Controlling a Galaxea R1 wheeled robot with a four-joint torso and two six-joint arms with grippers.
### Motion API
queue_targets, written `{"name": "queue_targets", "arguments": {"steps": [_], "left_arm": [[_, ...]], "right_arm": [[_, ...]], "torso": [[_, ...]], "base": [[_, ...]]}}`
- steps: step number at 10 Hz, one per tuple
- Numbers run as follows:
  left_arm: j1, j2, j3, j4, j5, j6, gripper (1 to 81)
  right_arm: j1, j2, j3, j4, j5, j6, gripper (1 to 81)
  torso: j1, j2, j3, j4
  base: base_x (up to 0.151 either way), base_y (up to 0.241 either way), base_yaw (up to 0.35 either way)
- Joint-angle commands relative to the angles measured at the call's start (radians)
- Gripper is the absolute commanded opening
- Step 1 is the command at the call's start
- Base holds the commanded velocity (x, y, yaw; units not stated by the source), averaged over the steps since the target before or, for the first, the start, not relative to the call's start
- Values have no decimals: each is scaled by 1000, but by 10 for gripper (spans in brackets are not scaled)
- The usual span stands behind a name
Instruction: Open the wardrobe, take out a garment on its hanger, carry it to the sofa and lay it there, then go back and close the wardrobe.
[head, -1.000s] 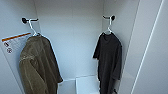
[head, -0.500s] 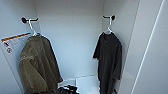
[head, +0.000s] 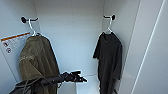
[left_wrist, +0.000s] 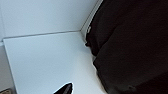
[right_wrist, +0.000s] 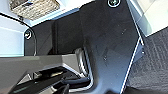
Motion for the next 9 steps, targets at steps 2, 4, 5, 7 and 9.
{"name": "queue_targets", "arguments": {"steps": [2,4,5,7,9], "left_arm": [[-367,48,22,-278,-8,-72,811],[-470,62,19,-369,-7,-72,811],[-510,73,19,-414,-17,-74,811],[-570,96,10,-493,-88,-81,811],[-627,137,-27,-545,-96,-86,811]], "right_arm": [[46,3,3,4,-47,3,811],[46,4,3,5,-47,5,811],[47,4,3,5,-47,5,811],[43,3,13,5,-41,5,811],[35,4,22,5,-35,5,811]], "torso": [[0,0,0,0],[0,0,0,0],[0,0,0,0],[1,0,0,0],[1,0,0,0]], "base": [[0,0,0],[0,0,0],[0,0,0],[0,0,0],[0,0,0]]}}
